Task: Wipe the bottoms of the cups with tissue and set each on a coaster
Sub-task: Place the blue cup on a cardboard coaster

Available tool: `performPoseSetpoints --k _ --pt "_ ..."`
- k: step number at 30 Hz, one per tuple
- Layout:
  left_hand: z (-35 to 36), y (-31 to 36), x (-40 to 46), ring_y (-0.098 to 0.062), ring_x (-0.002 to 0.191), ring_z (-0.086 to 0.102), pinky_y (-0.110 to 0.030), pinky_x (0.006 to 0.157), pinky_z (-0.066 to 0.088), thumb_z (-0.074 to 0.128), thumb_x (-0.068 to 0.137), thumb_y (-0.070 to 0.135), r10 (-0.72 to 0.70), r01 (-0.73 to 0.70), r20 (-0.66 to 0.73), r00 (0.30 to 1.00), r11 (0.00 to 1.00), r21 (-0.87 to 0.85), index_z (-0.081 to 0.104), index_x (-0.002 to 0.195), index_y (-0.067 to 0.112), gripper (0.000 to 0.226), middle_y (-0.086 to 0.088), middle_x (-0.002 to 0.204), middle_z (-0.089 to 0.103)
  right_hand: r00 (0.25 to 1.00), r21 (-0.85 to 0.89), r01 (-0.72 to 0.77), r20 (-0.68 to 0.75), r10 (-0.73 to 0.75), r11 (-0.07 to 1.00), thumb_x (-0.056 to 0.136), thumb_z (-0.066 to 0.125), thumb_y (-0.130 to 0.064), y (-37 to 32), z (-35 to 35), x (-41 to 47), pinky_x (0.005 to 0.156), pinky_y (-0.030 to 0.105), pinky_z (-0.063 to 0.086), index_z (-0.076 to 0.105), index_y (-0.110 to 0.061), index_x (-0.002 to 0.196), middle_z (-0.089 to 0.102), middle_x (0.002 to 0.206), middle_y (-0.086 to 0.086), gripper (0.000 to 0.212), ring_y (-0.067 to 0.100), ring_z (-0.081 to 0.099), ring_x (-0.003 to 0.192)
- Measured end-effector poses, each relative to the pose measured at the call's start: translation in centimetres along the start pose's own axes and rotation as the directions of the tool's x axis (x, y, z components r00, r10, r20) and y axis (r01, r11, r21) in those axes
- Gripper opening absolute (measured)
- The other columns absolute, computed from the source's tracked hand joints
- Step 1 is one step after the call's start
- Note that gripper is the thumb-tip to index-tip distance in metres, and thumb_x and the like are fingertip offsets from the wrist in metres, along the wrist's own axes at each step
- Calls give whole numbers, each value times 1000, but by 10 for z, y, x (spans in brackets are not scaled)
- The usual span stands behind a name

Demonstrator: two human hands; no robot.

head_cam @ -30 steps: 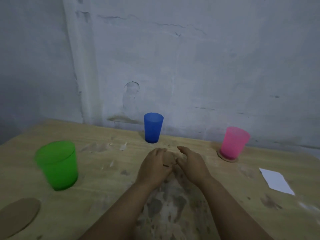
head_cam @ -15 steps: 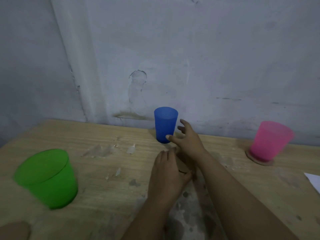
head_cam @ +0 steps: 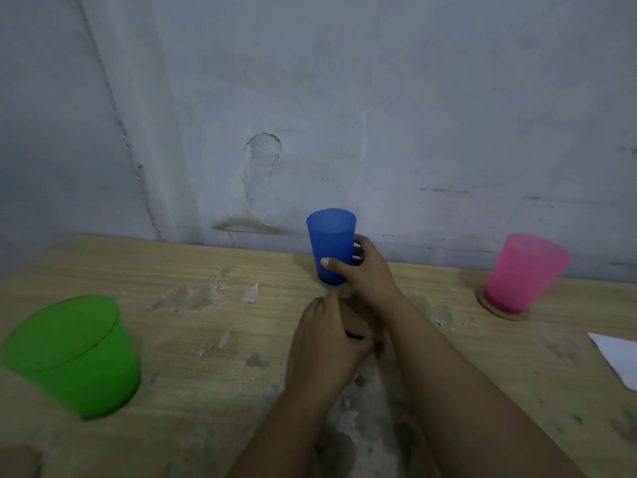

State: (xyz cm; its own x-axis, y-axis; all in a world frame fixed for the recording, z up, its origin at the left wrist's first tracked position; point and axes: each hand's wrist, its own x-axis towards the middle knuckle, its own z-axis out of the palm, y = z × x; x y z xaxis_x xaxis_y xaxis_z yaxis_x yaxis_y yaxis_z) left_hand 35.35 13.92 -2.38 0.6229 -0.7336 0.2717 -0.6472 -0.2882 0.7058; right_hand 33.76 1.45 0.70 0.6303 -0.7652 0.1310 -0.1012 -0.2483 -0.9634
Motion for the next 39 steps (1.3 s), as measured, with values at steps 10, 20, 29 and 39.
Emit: performPoseSetpoints --k 10,20,29,39 --pt "13 15 15 -12 126 41 -25 96 39 70 70 55 47 -45 70 996 998 -35 28 143 24 90 4 138 45 959 -12 25 -282 -27 1000 70 76 -41 8 -87 -39 65 16 45 42 -27 126 54 114 -8 68 0 55 92" --pt "33 20 50 -20 130 39 -35 103 38 75 68 52 30 -34 180 983 999 22 20 147 21 101 -1 143 43 929 -10 29 -369 -31 1000 72 75 -38 21 -126 -58 64 17 46 44 -27 125 55 115 -9 63 -2 55 94" --pt "26 3 45 -20 139 28 -33 110 26 60 78 62 75 -104 169 983 980 171 15 149 19 95 -4 152 31 940 21 48 -339 -38 999 71 75 -41 22 -103 -55 68 17 46 43 -27 128 54 119 -11 67 1 56 98" --pt "21 -5 41 -14 142 21 -33 117 12 41 90 58 177 -224 173 969 924 309 28 146 21 69 2 153 30 973 -30 37 -226 -42 999 64 76 -51 25 -77 -48 76 21 50 45 -34 124 56 117 -15 70 0 57 99"
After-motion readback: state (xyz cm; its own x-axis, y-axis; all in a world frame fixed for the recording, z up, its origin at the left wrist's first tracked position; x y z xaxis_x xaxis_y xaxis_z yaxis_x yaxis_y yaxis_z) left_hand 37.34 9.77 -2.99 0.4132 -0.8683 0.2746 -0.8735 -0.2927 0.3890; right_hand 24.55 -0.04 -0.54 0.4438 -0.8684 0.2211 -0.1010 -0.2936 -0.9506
